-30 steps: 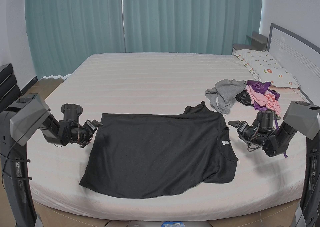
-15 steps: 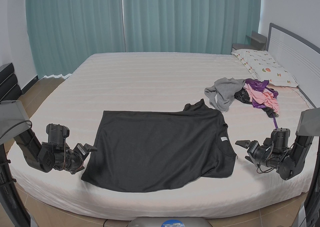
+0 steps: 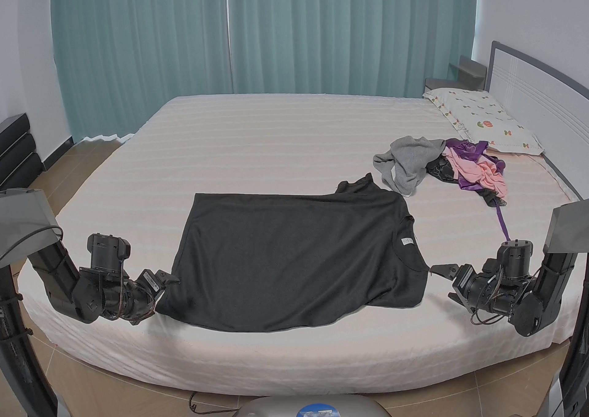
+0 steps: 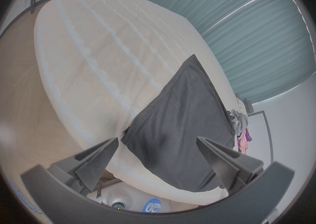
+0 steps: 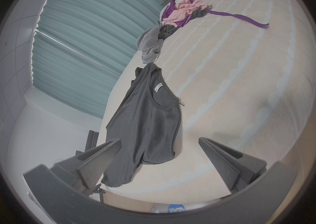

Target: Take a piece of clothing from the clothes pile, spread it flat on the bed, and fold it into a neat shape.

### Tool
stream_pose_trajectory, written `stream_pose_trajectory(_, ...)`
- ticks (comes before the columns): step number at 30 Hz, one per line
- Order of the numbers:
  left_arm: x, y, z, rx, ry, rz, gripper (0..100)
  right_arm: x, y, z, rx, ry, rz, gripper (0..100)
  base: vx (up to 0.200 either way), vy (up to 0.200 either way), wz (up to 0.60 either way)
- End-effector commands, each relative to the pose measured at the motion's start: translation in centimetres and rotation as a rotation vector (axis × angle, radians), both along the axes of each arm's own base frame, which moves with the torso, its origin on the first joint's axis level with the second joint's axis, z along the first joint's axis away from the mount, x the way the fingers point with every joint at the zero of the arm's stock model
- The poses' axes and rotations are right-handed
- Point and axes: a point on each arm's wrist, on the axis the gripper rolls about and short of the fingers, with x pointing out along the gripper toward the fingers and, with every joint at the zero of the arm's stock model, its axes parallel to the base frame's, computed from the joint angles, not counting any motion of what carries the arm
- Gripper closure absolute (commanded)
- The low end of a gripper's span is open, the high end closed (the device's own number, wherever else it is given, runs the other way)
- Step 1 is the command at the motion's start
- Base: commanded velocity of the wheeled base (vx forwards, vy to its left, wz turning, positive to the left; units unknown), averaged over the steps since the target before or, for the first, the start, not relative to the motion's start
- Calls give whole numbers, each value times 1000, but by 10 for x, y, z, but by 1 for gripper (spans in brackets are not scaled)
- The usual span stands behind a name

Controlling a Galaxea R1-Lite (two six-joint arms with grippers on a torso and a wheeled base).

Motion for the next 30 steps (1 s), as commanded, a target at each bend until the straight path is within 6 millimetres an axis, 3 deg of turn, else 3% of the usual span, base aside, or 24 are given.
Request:
stream_pose_trajectory(1,5,-9,-16,31,32,-7,0,1,3,-7,-3,7,10,0,0,0,0)
stream_pose_trajectory(6,14,-23,-28,116,43,17,0,-1,6,-11,-9,2,17,0,0,0,0)
stream_pose_trajectory(14,24,-25,-32,131,29,28,0,-1,8,-11,-11,-6,25,0,0,0,0)
stream_pose_trajectory(15,24,-25,-32,131,29,28,100,-1,8,-11,-11,-6,25,0,0,0,0)
stream_pose_trajectory(25,20,-15,-21,124,10,64,100,2,25,-17,-18,-3,81,0,0,0,0)
stream_pose_trajectory(30,18,-12,-12,119,-10,77,100,19,32,-32,-34,-8,102,0,0,0,0)
